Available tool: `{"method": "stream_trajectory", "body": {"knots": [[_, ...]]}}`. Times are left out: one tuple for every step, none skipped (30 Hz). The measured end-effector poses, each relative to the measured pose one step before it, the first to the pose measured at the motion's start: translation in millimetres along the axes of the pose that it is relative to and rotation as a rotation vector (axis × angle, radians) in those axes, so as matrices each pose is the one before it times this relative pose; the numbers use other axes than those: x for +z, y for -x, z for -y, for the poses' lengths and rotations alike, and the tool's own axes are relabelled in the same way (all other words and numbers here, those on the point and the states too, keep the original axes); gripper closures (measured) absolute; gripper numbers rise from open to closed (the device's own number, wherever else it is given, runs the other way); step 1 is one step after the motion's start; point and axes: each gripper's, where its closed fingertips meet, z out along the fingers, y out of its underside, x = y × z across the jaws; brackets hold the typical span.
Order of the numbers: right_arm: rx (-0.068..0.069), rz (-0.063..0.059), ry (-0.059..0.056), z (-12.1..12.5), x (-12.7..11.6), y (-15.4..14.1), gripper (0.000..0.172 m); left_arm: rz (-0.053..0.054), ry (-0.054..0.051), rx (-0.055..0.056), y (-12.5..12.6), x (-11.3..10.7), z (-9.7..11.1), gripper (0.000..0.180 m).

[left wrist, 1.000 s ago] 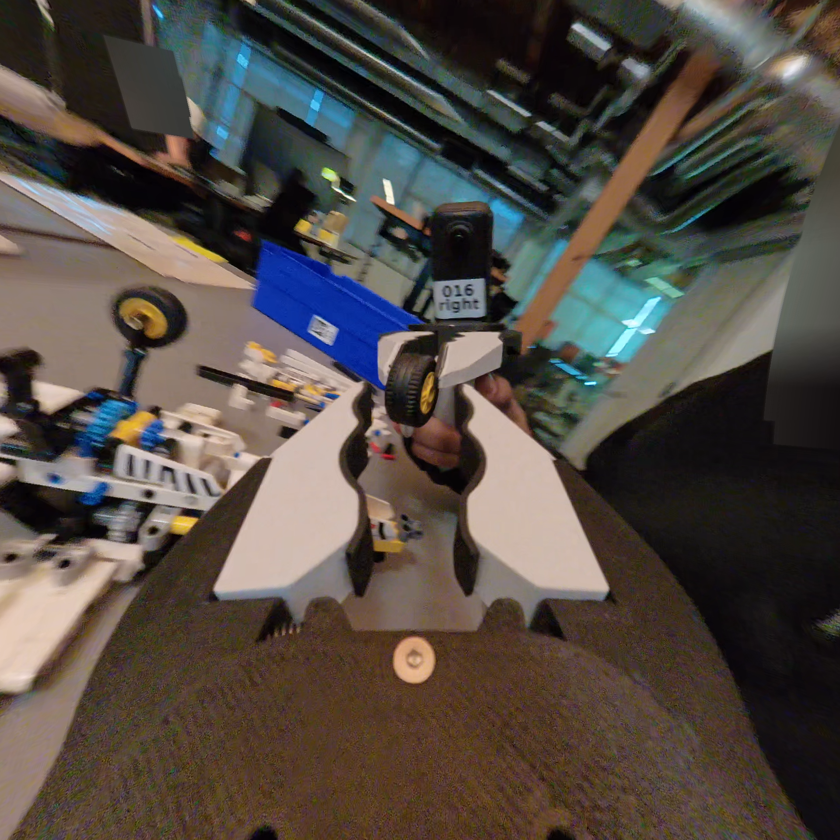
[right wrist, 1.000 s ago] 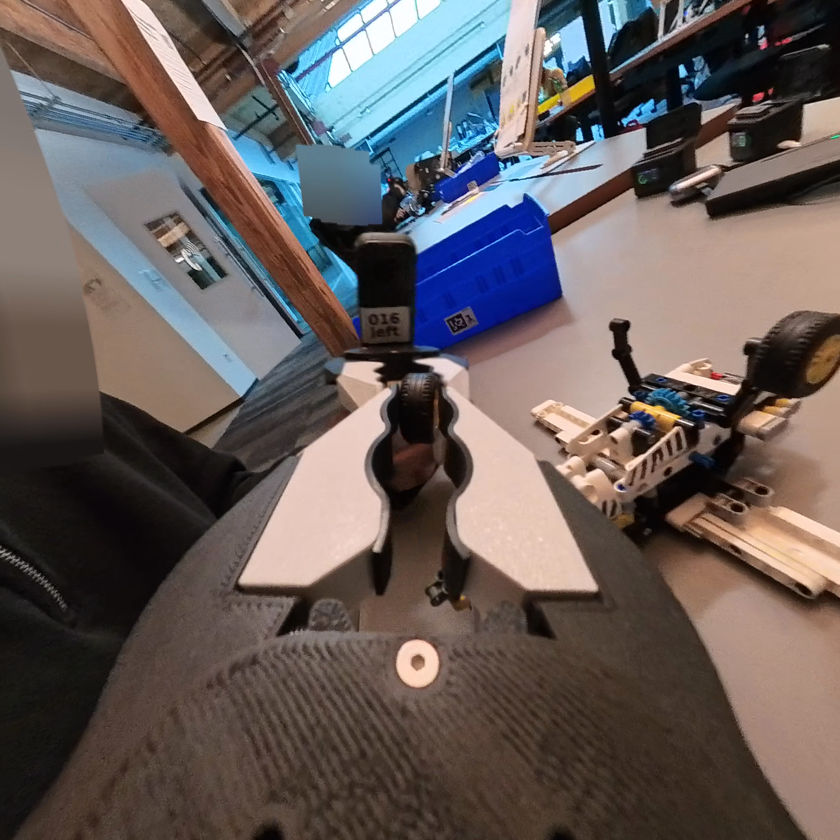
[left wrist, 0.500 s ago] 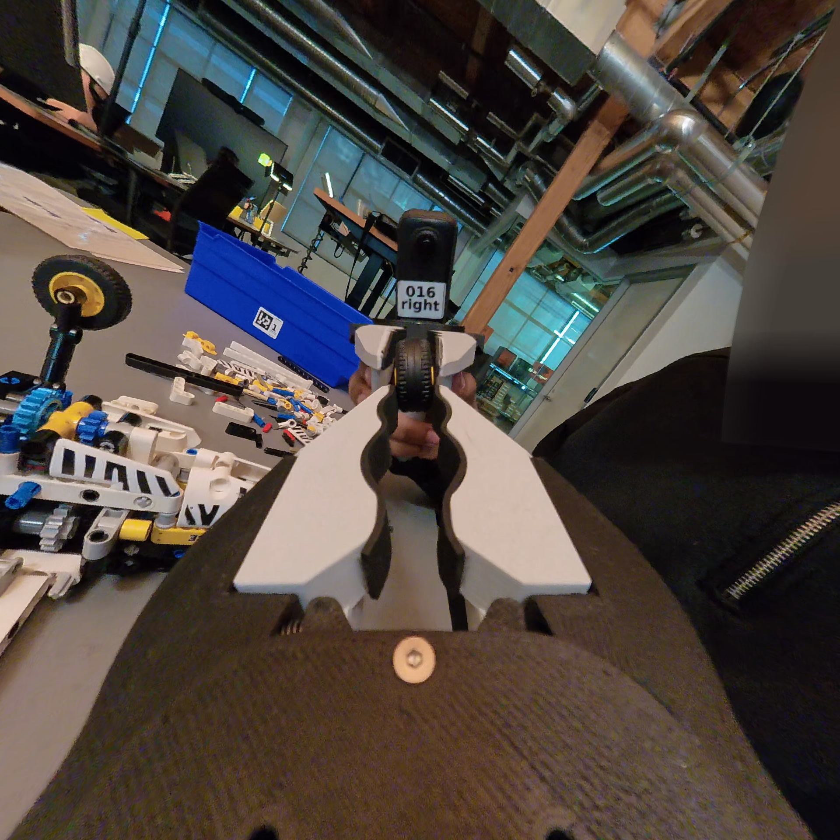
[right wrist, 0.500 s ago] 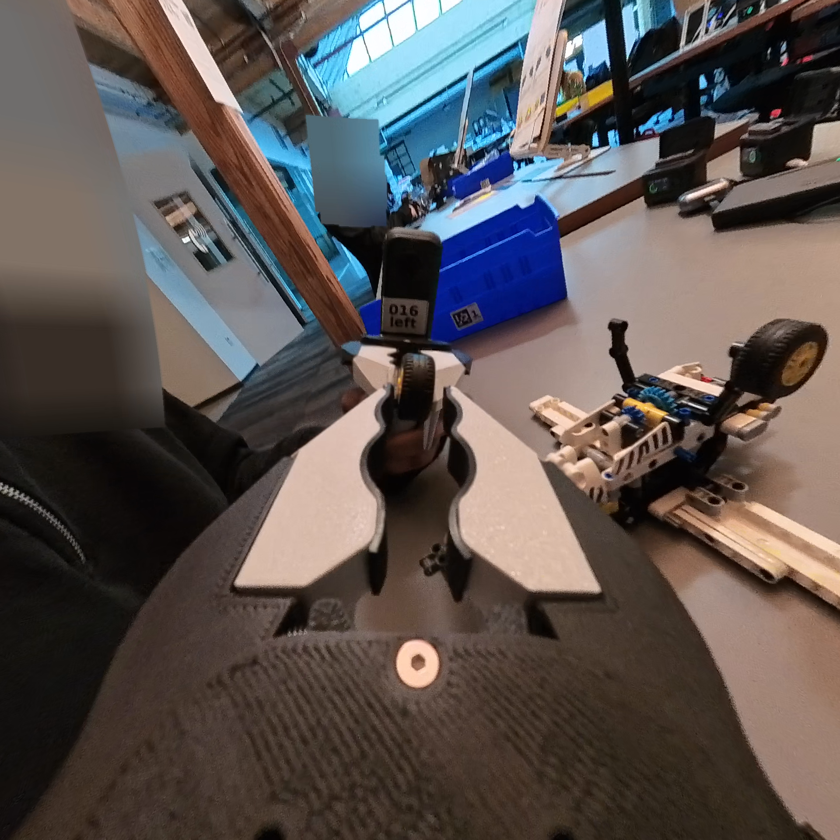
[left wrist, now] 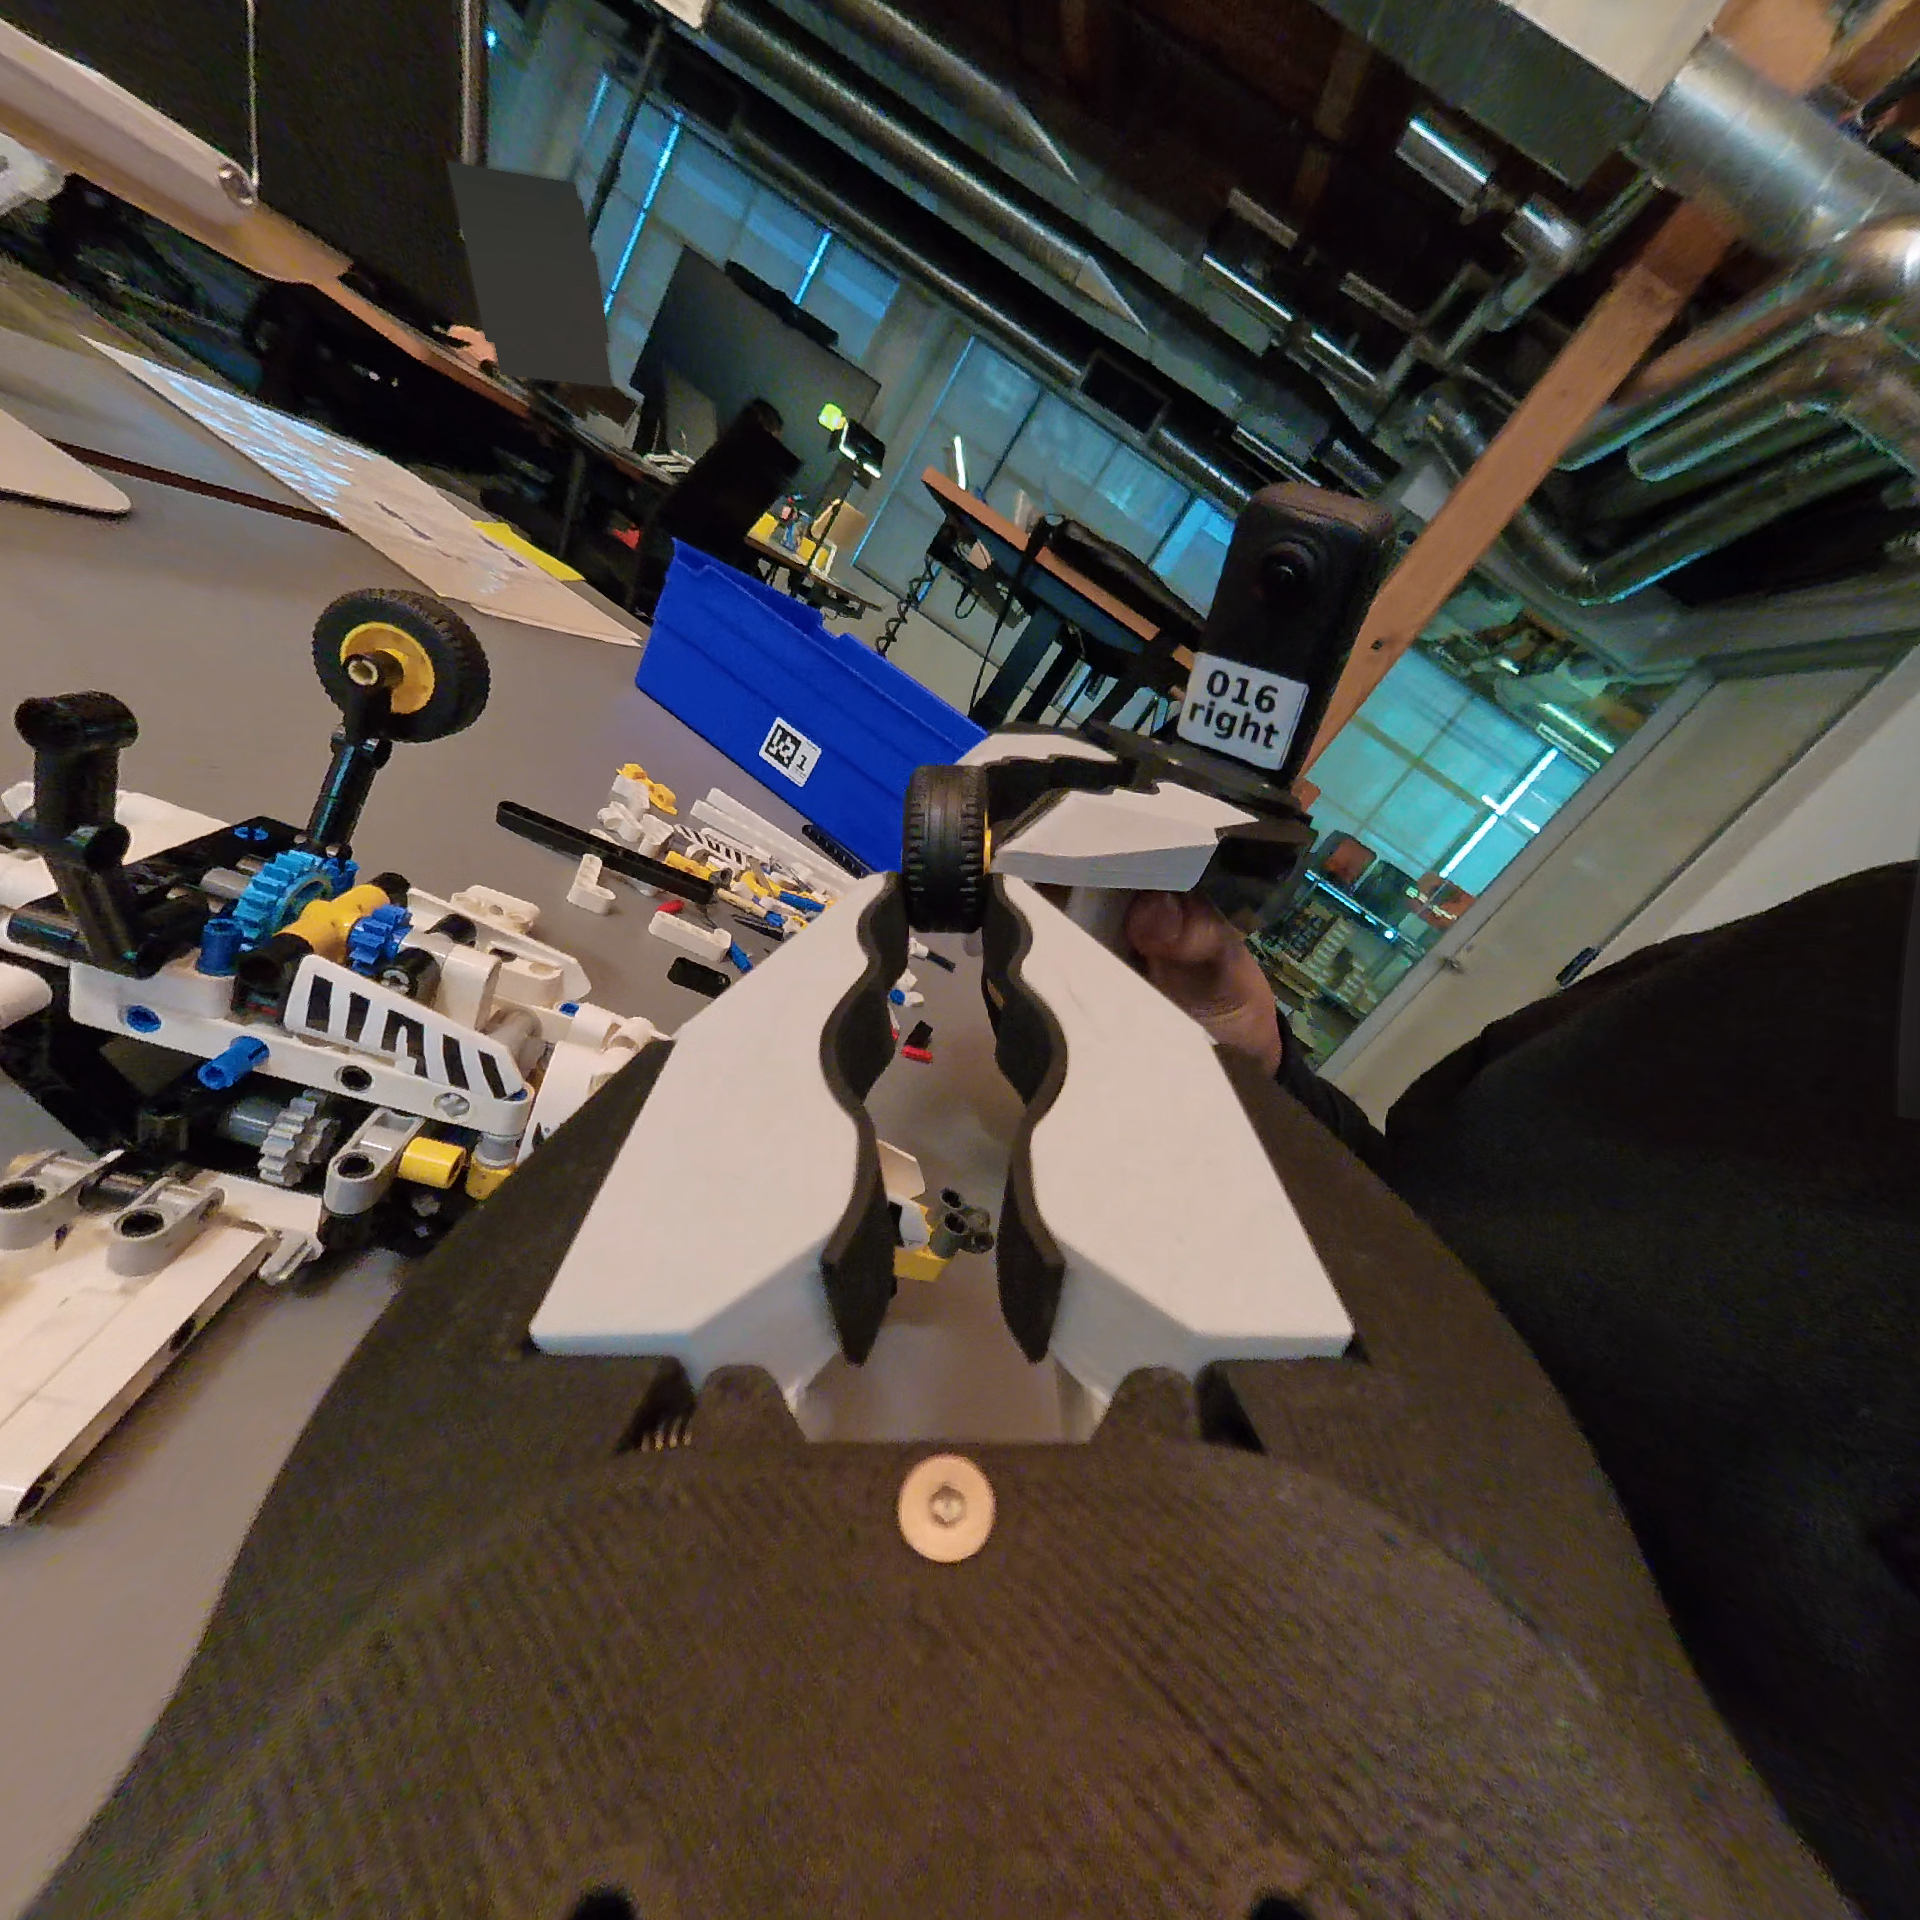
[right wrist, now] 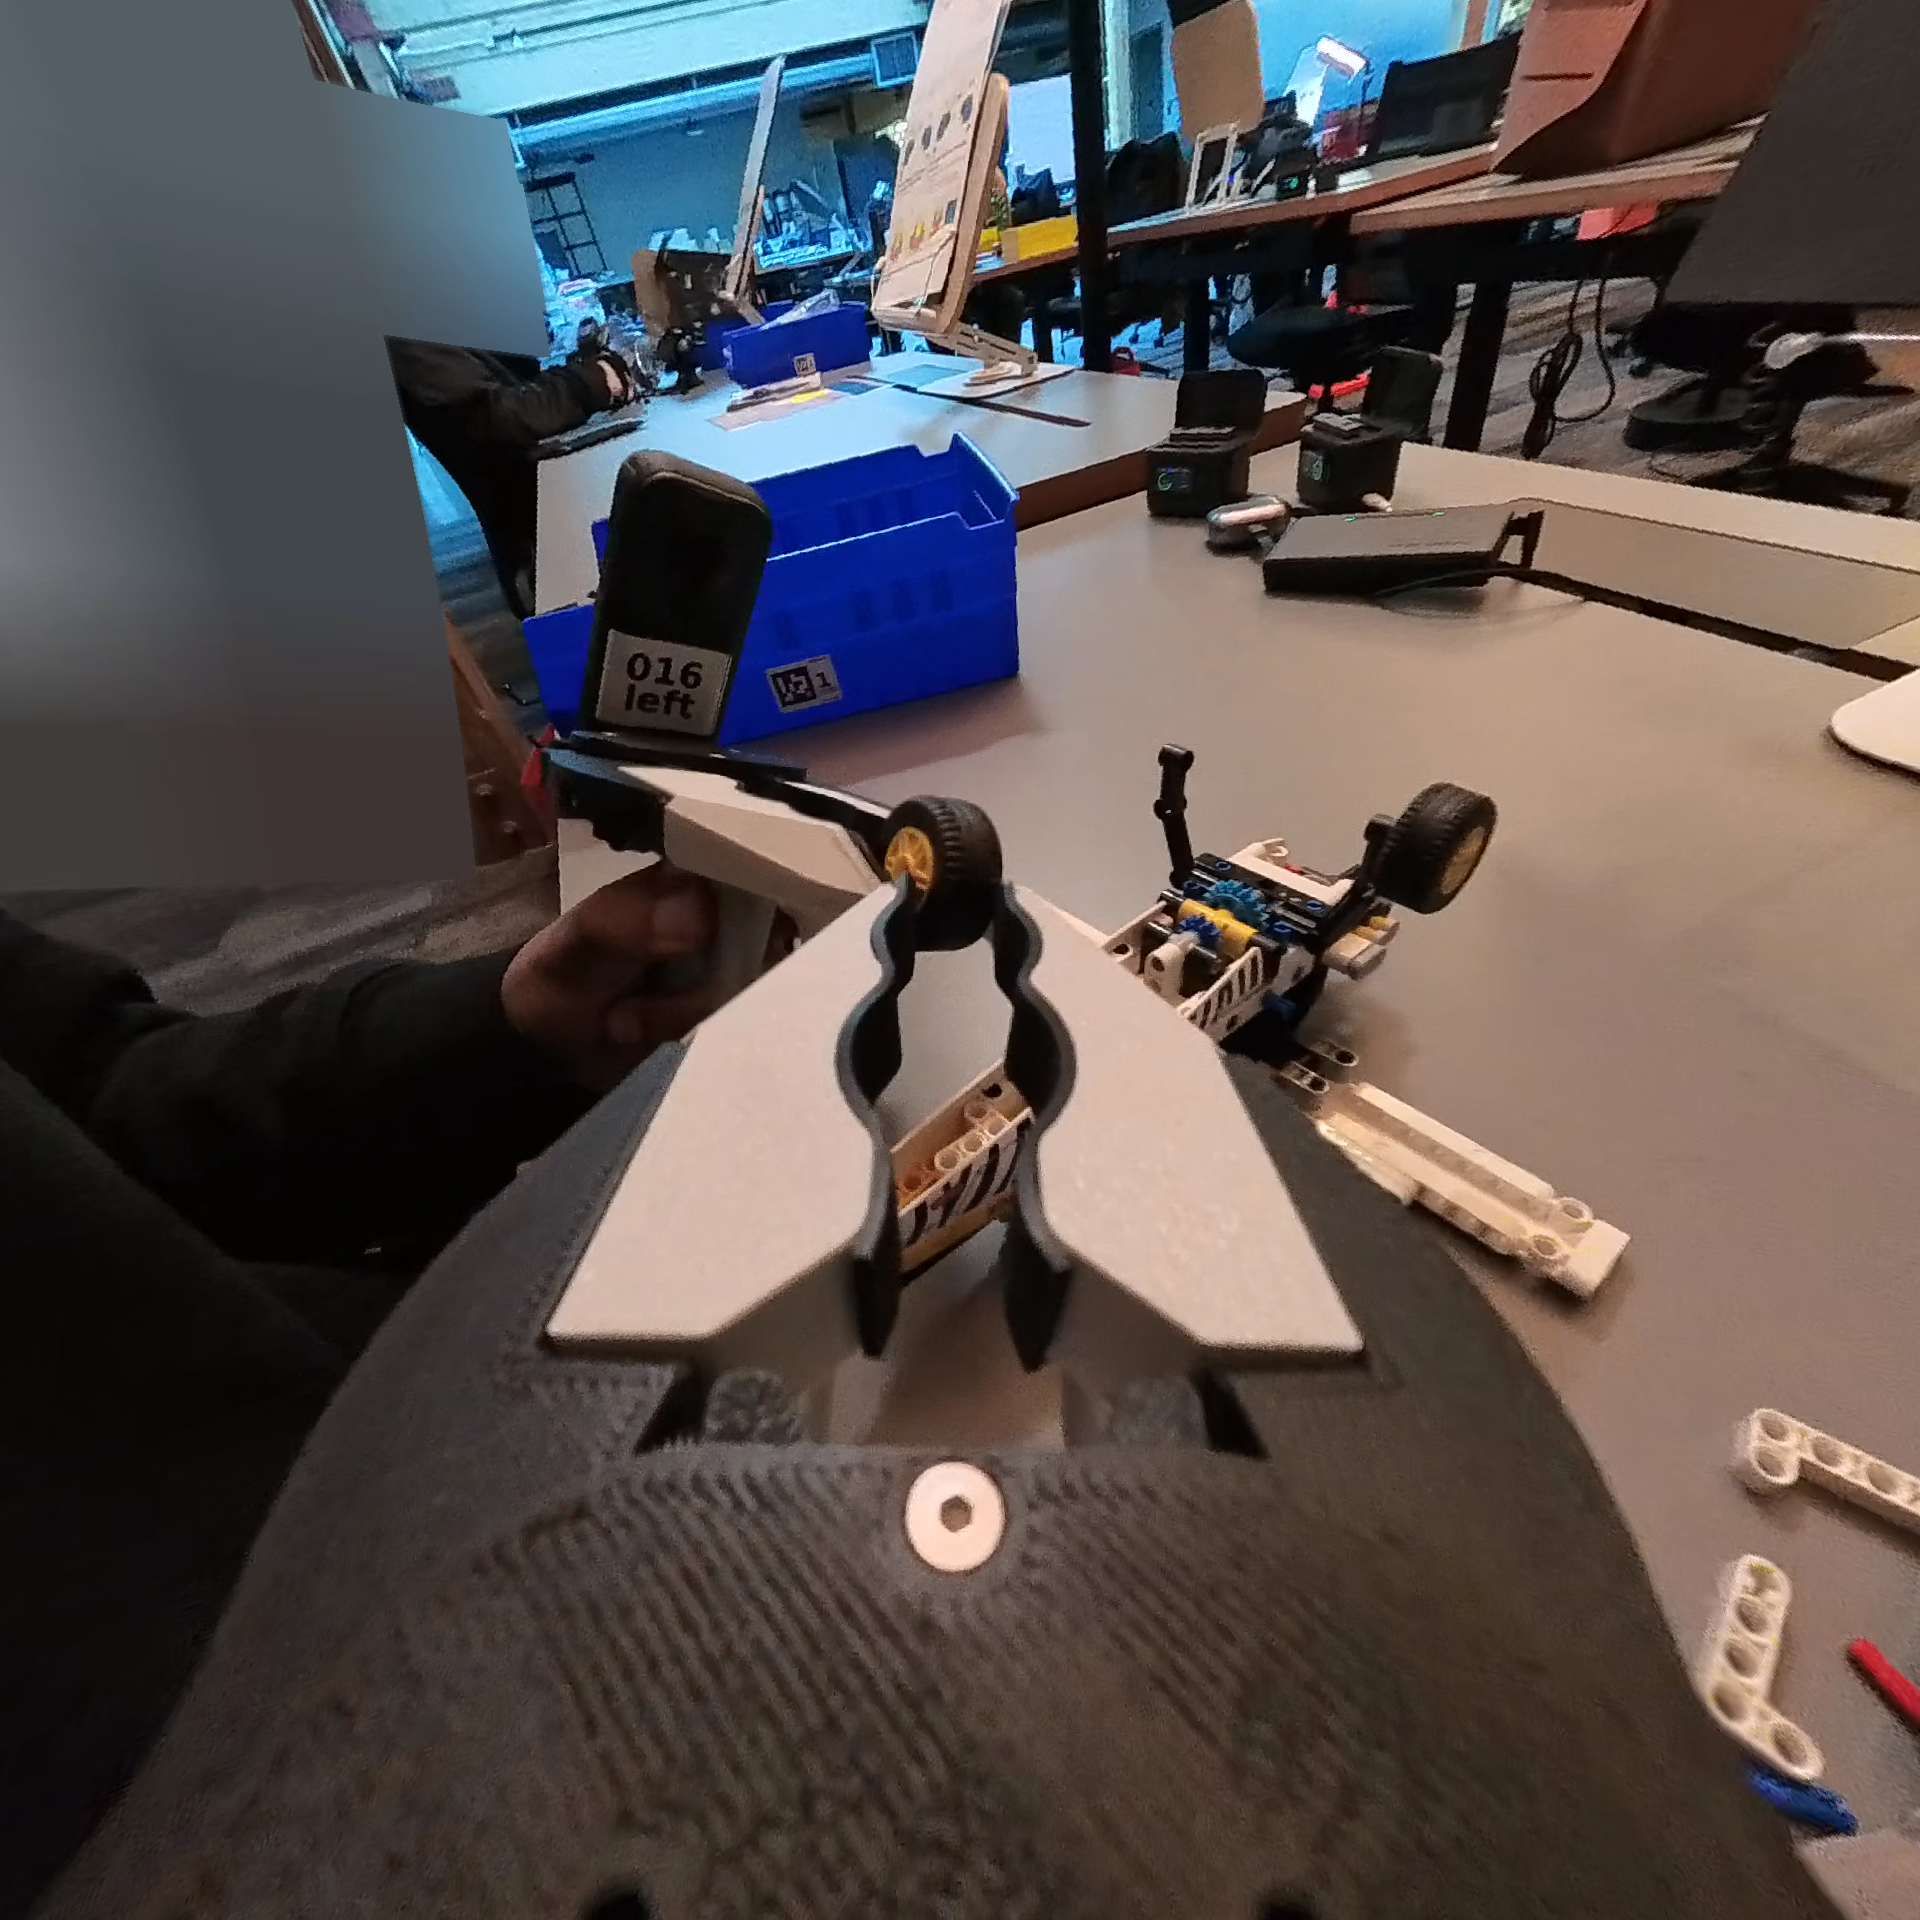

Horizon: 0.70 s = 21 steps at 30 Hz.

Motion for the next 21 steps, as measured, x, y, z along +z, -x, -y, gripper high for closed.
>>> {"method": "stream_trajectory", "body": {"knots": [[0.0071, -0.0029, -0.0048, -0.52, -0.37, -0.22, 0.158, 0.0029, -0.0019, -0.0028, 0.24, 0.22, -0.09, 0.17], [0.0078, -0.0044, -0.0034, -0.58, -0.28, -0.42, 0.159, -0.0008, 0.0034, -0.0082, 0.28, 0.41, -0.8, 0.17], [0.0045, -0.0066, -0.0072, 0.01, -0.09, -0.23, 0.159, -0.0016, 0.0006, -0.0128, 0.44, 0.38, -0.32, 0.17], [-0.0026, -0.01, -0.0075, 0.25, 0.1, 0.03, 0.16, -0.004, -0.0072, -0.0101, -0.07, -0.13, 0.49, 0.17], [-0.0151, -0.0175, -0.0027, -0.07, 0.44, -0.39, 0.16, -0.0028, -0.0053, -0.0133, 0.4, -0.16, 0.35, 0.17], [-0.0275, -0.0226, -0.0009, 0.11, 0.45, -0.25, 0.16, 0.0004, -0.0031, -0.0108, 0.91, -0.29, 0.22, 0.17], [-0.035, -0.0202, -0.0054, 1.23, 0.61, 0.68, 0.159, -0.0034, -0.0049, -0.0063, 0.37, -0.51, 0.7, 0.171], [-0.0297, -0.0093, -0.0144, 2.77, 0.7, 1.95, 0.159, -0.0158, -0.0095, -0.0069, -1.35, -1.1, 1.89, 0.17], [-0.0043, 0.006, -0.0154, 2.86, 1.18, 2.25, 0.158, -0.0255, -0.0137, -0.0105, -2.62, -1.62, 2.86, 0.17], [0.0263, 0.0225, -0.0093, 1.91, 1.42, 1.83, 0.158, -0.0235, -0.0105, -0.0074, -2.11, -1.88, 2.14, 0.171], [0.0436, 0.0375, -0.0069, 1.26, 0.9, 1.98, 0.157, -0.0178, -0.005, -0.002, -1.49, -1.59, 0.92, 0.171], [0.0468, 0.0442, -0.0094, 1.19, -0.13, 2.02, 0.157, -0.021, -0.0019, 0.0019, -2.5, -0.98, 0.47, 0.171], [0.0471, 0.0416, -0.0175, 1.95, -1.19, 1.7, 0.158, -0.0202, 0.0034, -0.0054, -2.46, -0.1, 0.05, 0.171], [0.0497, 0.0441, -0.0217, 2.38, -1.61, 2.07, 0.159, -0.0198, 0.0055, -0.0053, -2.57, 0.23, -0.56, 0.171], [0.0536, 0.0482, -0.0123, 1.15, -1.28, 2.67, 0.159, -0.0273, 0.0115, -0.0089, -3.32, 0.77, -1.75, 0.171], [0.0526, 0.0437, -0.0038, -0.07, -1.02, 2.1, 0.16, -0.0235, 0.0051, -0.0133, -2.76, 0.8, -0.82, 0.171], [0.0425, 0.0401, -0.0026, -0.35, -0.97, 2.37, 0.16, -0.0169, 0.0038, -0.0089, -1.84, 0.7, -0.95, 0.171], [0.0322, 0.0346, -0.0041, -0.19, -0.95, 2.56, 0.16, -0.0201, 0.0074, -0.008, -2.6, 0.91, -1.29, 0.171], [0.0208, 0.0241, -0.0039, -0.21, -0.77, 1.95, 0.16, -0.0153, 0.0067, -0.0103, -1.96, 0.95, -0.96, 0.171], [0.0141, 0.0191, -0.0015, -0.36, -0.48, 2.11, 0.16, -0.0125, 0.0078, -0.0052, -1.74, 0.71, -0.94, 0.171], [0.0206, 0.0183, 0.0029, -0.45, -0.33, 2.13, 0.16, -0.0144, 0.007, -0.0048, -1.93, 0.3, -0.86, 0.171]]}}
